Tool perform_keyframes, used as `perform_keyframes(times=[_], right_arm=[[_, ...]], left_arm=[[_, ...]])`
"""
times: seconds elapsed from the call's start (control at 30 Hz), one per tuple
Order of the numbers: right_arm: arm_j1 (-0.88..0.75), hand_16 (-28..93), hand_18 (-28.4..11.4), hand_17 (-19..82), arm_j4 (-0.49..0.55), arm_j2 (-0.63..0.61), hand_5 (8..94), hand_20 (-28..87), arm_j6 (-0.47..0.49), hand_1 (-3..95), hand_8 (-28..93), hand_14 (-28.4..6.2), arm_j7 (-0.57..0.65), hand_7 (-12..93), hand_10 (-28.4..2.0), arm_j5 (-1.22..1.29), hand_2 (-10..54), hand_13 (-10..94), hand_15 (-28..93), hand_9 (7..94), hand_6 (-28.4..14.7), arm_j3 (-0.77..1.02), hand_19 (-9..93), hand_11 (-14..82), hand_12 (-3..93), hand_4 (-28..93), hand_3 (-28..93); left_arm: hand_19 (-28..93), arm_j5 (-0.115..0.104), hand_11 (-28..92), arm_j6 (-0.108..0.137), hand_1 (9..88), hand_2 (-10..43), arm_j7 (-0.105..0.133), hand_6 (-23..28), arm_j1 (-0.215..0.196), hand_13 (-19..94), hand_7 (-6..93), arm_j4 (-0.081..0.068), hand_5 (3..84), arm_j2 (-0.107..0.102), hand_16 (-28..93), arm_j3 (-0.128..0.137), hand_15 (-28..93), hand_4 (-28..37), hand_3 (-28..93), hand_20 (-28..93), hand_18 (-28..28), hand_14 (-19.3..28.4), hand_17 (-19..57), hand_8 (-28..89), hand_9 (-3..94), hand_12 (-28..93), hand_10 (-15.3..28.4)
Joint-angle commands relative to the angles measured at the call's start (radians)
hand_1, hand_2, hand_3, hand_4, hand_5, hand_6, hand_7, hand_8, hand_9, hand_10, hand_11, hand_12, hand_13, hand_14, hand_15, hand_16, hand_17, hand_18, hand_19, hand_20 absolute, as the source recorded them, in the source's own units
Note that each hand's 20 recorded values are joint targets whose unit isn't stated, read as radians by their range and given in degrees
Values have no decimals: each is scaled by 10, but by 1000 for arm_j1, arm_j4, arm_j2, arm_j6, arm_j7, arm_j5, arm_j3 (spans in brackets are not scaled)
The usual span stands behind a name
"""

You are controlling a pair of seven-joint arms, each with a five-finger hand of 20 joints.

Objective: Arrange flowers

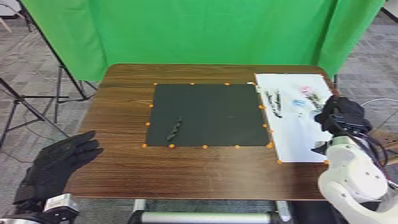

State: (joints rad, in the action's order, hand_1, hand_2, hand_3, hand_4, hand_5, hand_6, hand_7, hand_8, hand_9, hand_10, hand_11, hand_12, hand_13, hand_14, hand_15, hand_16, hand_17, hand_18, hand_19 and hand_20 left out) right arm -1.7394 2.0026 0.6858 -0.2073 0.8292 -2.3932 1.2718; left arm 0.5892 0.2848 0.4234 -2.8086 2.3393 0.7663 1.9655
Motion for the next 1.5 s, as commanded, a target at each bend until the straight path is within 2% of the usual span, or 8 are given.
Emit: perform_keyframes(times=[0.03,0.37,0.5,0.7,0.9,1.2,1.37,1.5], right_arm=[[227,264,-263,392,64,33,849,255,4,523,205,-111,-65,244,-138,1,-81,747,752,849,-39,-206,932,415,305,-283,780],[452,270,-265,394,-37,220,855,269,99,522,215,-114,-90,232,-140,-3,-86,749,754,853,-41,-510,932,414,308,-283,788],[492,270,-266,395,-100,301,857,271,162,522,216,-113,-97,229,-141,-16,-87,750,754,856,-41,-587,932,414,306,-283,789],[495,271,-267,394,-180,390,859,275,248,522,219,-115,-81,226,-141,-20,-88,751,755,856,-42,-620,932,415,305,-282,790],[490,271,-268,393,-210,422,860,275,279,521,218,-117,-75,223,-142,-28,-87,750,755,856,-42,-646,932,417,302,-281,789],[466,268,-272,391,-205,449,863,272,344,513,212,-119,-82,221,-141,-11,-91,755,751,860,-40,-651,932,417,296,-270,793],[483,266,-275,387,-217,461,867,268,362,503,193,-119,-74,216,-140,13,-94,756,746,860,-39,-658,932,419,287,-266,785],[494,267,-276,384,-212,465,863,258,359,490,170,-123,-86,237,-140,10,-92,752,741,857,-34,-664,932,430,259,-263,771]], left_arm=[[575,15,346,-11,260,57,-28,136,-1,273,130,7,443,25,-118,5,566,-153,819,156,217,283,-95,-82,380,90,217],[574,25,349,-22,258,56,-59,135,14,270,132,9,441,33,-118,12,565,-151,823,157,216,280,-95,-83,375,90,214],[573,18,352,-21,257,54,-61,135,18,268,132,7,440,19,-118,16,564,-150,826,157,215,278,-94,-83,373,89,212],[573,39,355,-51,257,53,-120,133,80,267,134,0,441,35,-117,9,565,-152,828,157,213,277,-93,-84,372,88,211],[573,50,359,-71,258,52,-148,132,105,266,137,-7,442,47,-117,11,566,-155,830,158,213,277,-93,-85,373,87,210],[573,65,362,-91,258,50,-176,130,135,267,142,-13,445,70,-118,7,568,-156,835,159,213,275,-93,-88,374,85,209],[573,58,363,-87,257,49,-173,130,143,267,143,-17,446,50,-118,3,569,-157,837,159,212,275,-93,-89,375,85,208],[572,72,363,-97,258,50,-190,131,147,267,141,-14,447,69,-119,11,570,-159,836,159,212,275,-93,-89,375,84,209]])
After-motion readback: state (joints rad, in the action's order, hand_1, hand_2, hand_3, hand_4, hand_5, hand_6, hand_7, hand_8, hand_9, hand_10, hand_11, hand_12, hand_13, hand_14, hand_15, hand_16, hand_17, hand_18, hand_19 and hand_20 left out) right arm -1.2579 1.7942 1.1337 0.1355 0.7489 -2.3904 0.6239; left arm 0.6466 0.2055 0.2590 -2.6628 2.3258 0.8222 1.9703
